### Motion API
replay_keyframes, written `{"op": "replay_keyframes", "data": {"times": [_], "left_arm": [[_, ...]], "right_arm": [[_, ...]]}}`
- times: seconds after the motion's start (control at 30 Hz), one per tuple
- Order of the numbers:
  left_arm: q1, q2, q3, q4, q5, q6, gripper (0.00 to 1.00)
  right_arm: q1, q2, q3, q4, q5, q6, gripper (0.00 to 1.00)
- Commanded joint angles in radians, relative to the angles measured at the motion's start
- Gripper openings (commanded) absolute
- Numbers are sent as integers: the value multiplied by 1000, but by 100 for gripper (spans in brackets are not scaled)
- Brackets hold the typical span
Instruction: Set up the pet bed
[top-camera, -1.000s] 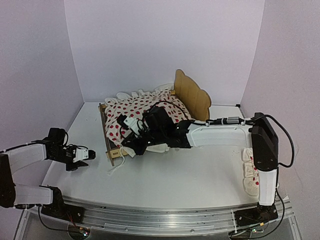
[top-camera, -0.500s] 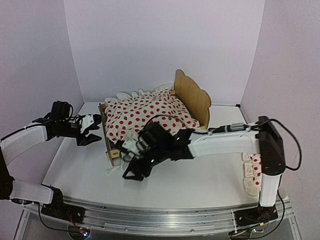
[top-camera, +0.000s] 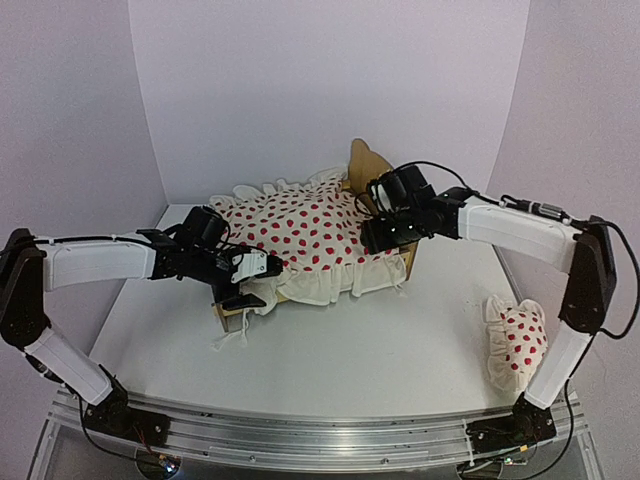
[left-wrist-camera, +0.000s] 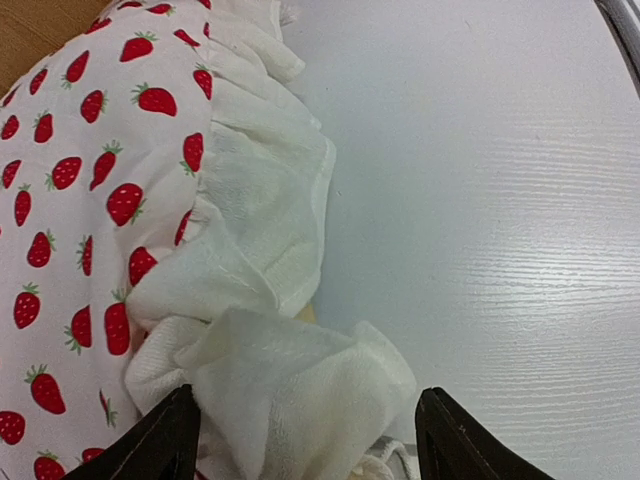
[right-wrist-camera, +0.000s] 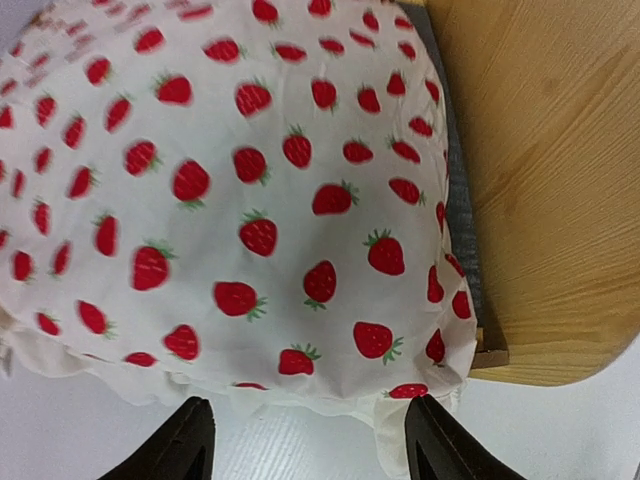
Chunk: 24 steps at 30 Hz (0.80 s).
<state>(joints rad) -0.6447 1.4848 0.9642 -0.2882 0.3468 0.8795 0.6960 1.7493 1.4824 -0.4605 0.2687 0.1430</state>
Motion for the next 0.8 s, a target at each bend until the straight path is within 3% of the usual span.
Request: {"op": "replay_keyframes", "data": {"times": [0.0,0.13,0.2,0.43,0.63,0.77], "left_arm": [[-13,37,43,69,-102,69,57],[-14,32,53,29,-152,88,16],[-13,5,39,-19,-154,116,2],[-10,-115,-93,-164,-101,316,0],[57,-161,-83,-296,-50,409,0],[66,-163,-115,-273,-41,459,0]], "right_arm": [[-17,129,82,-64,92,-22,64],[-43,212,134,-64,147,-20,54],[-59,238,151,-64,187,-14,50],[-119,299,205,-66,229,-11,47],[-156,324,230,-68,169,-27,47],[-159,341,256,-82,119,-59,47]]}}
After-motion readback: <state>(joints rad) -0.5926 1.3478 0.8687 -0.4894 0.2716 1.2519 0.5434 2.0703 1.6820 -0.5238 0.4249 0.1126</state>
